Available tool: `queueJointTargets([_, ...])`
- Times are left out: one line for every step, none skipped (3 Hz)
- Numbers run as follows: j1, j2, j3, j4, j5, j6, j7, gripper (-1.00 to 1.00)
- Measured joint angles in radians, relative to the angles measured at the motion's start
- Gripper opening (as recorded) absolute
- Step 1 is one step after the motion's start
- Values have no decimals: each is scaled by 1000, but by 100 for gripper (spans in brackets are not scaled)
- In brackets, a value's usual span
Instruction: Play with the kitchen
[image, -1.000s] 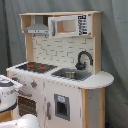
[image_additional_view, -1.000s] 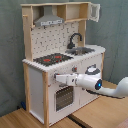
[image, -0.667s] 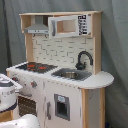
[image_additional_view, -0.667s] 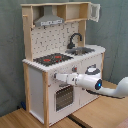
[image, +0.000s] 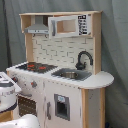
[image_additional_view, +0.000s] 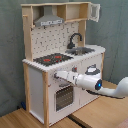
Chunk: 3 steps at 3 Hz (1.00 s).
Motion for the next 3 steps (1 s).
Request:
queueJointTargets([1, 0, 1, 0, 0, 0, 112, -100])
queueJointTargets([1, 0, 2, 0, 0, 0, 217, -100])
queueJointTargets([2, 0, 3, 0, 0, 0, 324, -100])
